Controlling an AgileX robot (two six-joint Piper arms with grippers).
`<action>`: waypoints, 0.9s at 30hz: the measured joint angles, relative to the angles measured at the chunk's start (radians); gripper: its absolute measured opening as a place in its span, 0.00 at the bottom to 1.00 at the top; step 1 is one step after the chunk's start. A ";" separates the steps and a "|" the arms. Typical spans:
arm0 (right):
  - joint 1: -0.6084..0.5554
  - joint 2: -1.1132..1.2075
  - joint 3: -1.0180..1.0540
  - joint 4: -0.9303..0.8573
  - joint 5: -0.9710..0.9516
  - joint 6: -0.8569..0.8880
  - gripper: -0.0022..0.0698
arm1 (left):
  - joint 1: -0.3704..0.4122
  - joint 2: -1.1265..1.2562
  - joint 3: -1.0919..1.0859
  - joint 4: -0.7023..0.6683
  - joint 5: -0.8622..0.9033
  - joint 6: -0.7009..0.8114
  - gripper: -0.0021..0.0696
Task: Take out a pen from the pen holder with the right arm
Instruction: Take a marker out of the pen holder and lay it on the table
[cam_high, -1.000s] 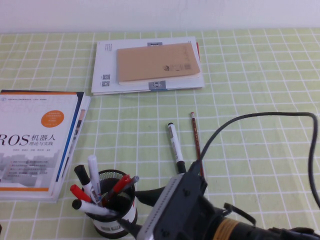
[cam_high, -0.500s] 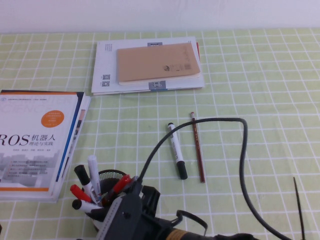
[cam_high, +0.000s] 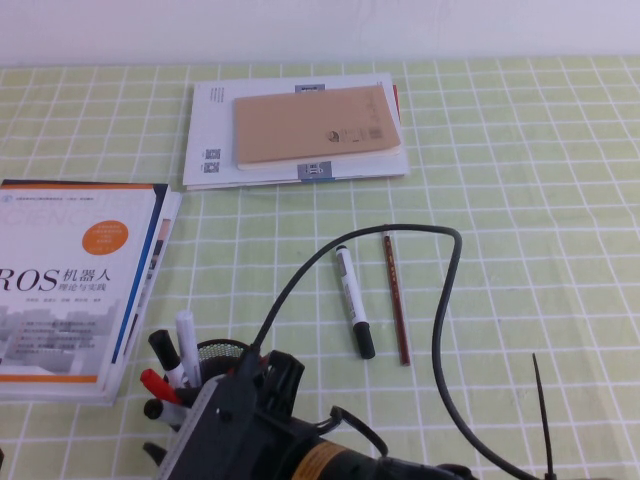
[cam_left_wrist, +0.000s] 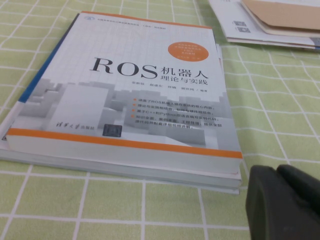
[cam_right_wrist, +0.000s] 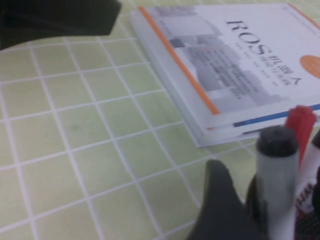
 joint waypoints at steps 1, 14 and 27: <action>0.000 0.002 -0.002 0.010 -0.013 -0.005 0.49 | 0.000 0.000 0.000 0.000 0.000 0.000 0.02; 0.000 0.045 -0.050 0.118 -0.045 -0.108 0.44 | 0.000 0.000 0.000 0.000 0.000 0.000 0.02; 0.000 0.073 -0.055 0.141 -0.060 -0.144 0.33 | 0.000 0.000 0.000 0.000 0.000 0.000 0.02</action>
